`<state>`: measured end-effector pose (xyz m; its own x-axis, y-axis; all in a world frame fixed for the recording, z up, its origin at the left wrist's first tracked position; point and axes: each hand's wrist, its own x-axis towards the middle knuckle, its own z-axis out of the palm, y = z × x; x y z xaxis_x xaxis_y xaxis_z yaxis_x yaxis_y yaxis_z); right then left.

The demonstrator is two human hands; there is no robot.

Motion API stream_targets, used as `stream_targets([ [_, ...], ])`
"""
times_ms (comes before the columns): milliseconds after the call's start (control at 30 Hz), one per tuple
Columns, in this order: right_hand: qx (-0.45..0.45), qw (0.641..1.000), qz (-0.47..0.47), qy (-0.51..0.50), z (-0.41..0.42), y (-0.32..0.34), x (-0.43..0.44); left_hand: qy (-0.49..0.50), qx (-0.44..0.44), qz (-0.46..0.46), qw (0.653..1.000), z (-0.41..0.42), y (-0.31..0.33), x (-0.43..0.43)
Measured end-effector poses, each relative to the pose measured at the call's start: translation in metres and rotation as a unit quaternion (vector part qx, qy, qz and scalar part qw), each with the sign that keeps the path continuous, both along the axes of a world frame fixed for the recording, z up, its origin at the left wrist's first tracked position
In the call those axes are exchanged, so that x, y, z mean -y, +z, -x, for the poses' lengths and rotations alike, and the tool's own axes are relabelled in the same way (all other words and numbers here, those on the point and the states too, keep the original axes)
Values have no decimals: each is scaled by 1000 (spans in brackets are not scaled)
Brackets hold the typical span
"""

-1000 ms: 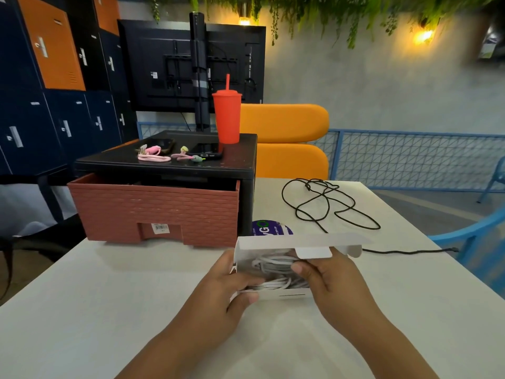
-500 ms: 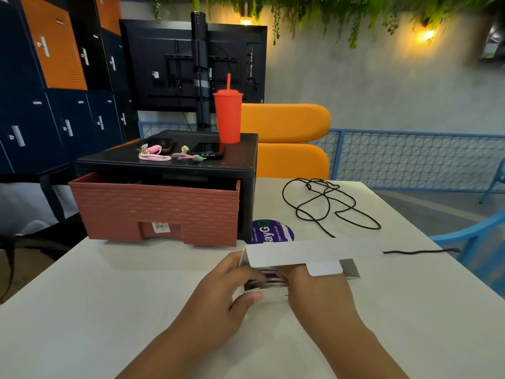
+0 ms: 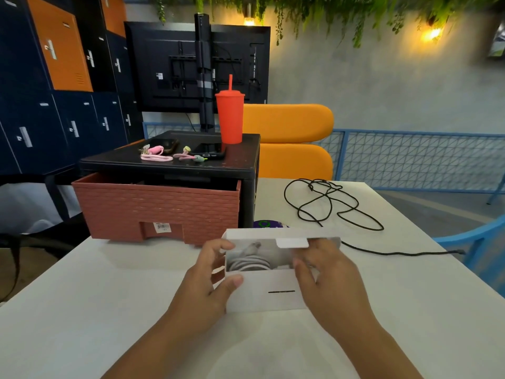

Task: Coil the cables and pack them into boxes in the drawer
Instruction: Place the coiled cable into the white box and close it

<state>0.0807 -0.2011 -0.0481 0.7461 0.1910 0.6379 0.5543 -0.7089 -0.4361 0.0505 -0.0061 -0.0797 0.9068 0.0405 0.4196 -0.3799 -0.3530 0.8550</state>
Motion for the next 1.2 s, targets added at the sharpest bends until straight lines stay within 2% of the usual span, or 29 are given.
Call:
stream_targets([
  [100, -13, 998, -57, -21, -9, -6, 8, 4, -17, 56, 998, -3, -3, -8],
  [200, -36, 995, -89, -41, -15, -9, 15, -1, -24, 68, 997, -5, -3, -10],
  [267, -88, 987, -130, -24, -17, -15, 17, 0, -28, 63, 998, -6, -3, -11],
  [367, -193, 958, -207, 46, -16, -18, 13, 13, -32, 53, 998, -8, -4, -12],
  [467, -234, 957, -166, 51, -13, -24, 7, 37, -48, 30, 998, -8, -6, -12],
  [567, -252, 952, -172, 37, -13, -22, 4, 48, -68, 17, 996, -9, -8, -14],
  [800, -287, 947, -138, -30, -18, -24, 8, 77, -121, 30, 989, -8, -8, -8],
  [967, -315, 936, -140, -64, -22, -26, 10, 92, -174, 69, 978, -12, -9, -5],
  [1100, -341, 930, -127, -58, -23, -27, 10, 110, -203, 67, 971, -14, -10, -5],
  [1200, -336, 928, -156, -46, -23, -27, 8, 109, -206, 47, 971, -13, -9, -4],
])
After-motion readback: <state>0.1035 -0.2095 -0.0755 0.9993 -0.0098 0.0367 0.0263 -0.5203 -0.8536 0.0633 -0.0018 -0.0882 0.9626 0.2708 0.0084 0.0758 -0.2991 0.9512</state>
